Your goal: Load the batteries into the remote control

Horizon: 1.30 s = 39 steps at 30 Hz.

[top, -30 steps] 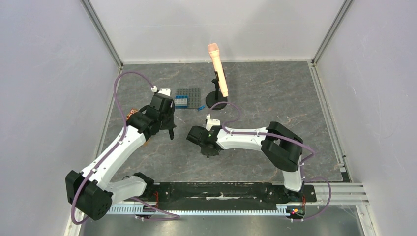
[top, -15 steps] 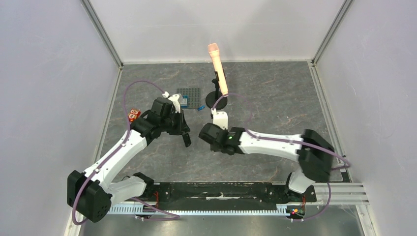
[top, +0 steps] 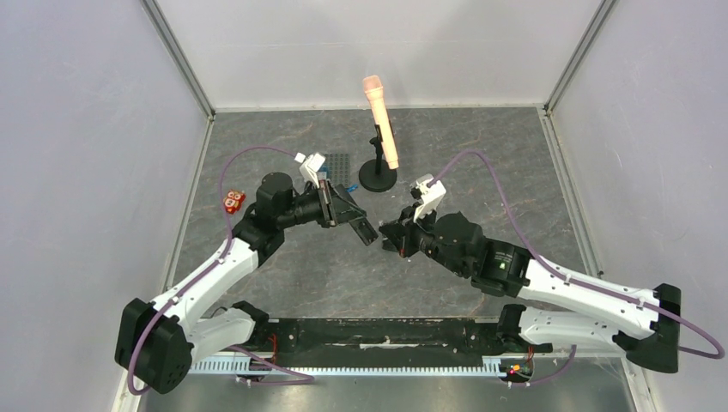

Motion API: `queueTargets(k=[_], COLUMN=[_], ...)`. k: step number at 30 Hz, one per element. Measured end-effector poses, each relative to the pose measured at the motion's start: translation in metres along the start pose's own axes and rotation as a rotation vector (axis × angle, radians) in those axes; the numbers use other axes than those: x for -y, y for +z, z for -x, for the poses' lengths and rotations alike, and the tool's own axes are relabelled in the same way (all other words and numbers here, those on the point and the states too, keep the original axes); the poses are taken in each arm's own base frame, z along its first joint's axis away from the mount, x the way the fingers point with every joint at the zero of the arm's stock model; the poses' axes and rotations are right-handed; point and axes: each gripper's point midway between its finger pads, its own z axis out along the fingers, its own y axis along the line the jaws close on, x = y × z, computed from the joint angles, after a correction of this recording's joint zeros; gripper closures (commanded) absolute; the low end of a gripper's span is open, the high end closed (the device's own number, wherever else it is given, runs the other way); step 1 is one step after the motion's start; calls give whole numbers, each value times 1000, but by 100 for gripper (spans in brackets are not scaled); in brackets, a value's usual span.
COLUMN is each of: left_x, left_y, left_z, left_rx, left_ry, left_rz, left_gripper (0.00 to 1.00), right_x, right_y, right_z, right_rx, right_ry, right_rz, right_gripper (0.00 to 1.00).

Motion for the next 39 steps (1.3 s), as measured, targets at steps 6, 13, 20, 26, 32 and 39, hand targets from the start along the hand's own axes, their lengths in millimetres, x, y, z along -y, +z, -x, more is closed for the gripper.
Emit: queueTargets(k=[6,13,20,26,32,39], left_x=[42,67,80,88,88,84], left_y=[0,-5,-10,-13,-12,-11], left_z=[13,12,11,13,13,10], left_rx=[41,29,16,14,12,7], left_ry=[-10,-6,-9,-8,-10,-18], left_rz=[-187,-294,-347,-387,-392,-383], left_gripper=[98,98,98,98,98,98], right_x=[-23,-35,-36,-38,-41,-40], right_y=[-9,-11,-8,-8,-7,-3], right_z=[24,33,31,28,25,19], right_rx=[90,132,129,120,111,68], right_ry=[-77,-160,-227,-256,-262,-265], right_rz=[146,218,230,250,266,254], right_gripper=[100,100,100,100,100,100])
